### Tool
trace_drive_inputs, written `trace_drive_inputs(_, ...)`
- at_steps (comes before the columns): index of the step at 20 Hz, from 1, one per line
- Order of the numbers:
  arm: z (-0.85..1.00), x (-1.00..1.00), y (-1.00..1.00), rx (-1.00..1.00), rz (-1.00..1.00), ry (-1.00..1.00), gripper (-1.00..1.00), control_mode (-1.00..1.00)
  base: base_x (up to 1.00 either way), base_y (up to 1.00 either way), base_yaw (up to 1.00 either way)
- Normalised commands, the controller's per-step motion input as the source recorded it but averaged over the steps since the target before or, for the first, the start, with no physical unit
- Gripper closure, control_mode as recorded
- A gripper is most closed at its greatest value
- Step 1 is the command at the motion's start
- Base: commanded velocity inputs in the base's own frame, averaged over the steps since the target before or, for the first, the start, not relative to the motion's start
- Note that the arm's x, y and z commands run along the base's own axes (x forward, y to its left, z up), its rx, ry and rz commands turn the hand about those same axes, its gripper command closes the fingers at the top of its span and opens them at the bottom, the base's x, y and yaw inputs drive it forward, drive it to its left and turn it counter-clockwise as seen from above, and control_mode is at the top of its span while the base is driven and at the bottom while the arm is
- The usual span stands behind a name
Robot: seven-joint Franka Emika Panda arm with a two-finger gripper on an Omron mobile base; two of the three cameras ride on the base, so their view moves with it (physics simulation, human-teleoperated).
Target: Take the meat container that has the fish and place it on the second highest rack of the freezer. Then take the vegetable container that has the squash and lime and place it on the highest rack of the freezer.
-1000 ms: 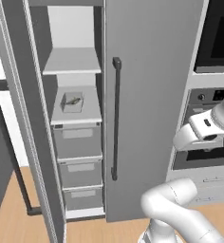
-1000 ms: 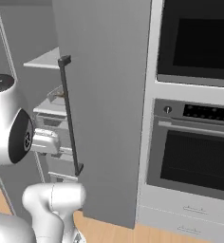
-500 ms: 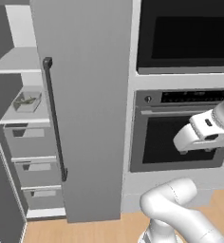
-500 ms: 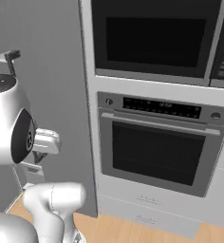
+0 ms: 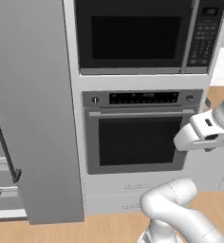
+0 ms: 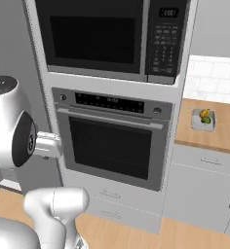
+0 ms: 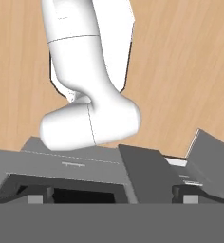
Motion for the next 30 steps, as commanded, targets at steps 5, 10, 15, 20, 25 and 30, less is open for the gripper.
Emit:
trace_drive_inputs(5, 0.00, 0.00, 0.00, 0.00, 0.00, 0.00, -1.00, 1.00, 0.28, -0.97, 0.04)
trace_drive_inputs(10, 0.00, 0.00, 0.00, 0.00, 0.00, 0.00, -1.00, 1.00, 0.68, -0.88, 0.00)
trace_drive_inputs(15, 0.00, 0.00, 0.00, 0.00, 0.00, 0.00, -1.00, 1.00, 0.18, -0.60, 0.03)
trace_drive_inputs(20, 0.00, 0.00, 0.00, 0.00, 0.00, 0.00, -1.00, 1.00, 0.00, -0.52, 0.05)
trace_drive_inputs(25, 0.00, 0.00, 0.00, 0.00, 0.00, 0.00, -1.00, 1.00, 0.12, -0.59, 0.02)
trace_drive_inputs(30, 0.00, 0.00, 0.00, 0.00, 0.00, 0.00, -1.00, 1.00, 0.41, -0.52, 0.00)
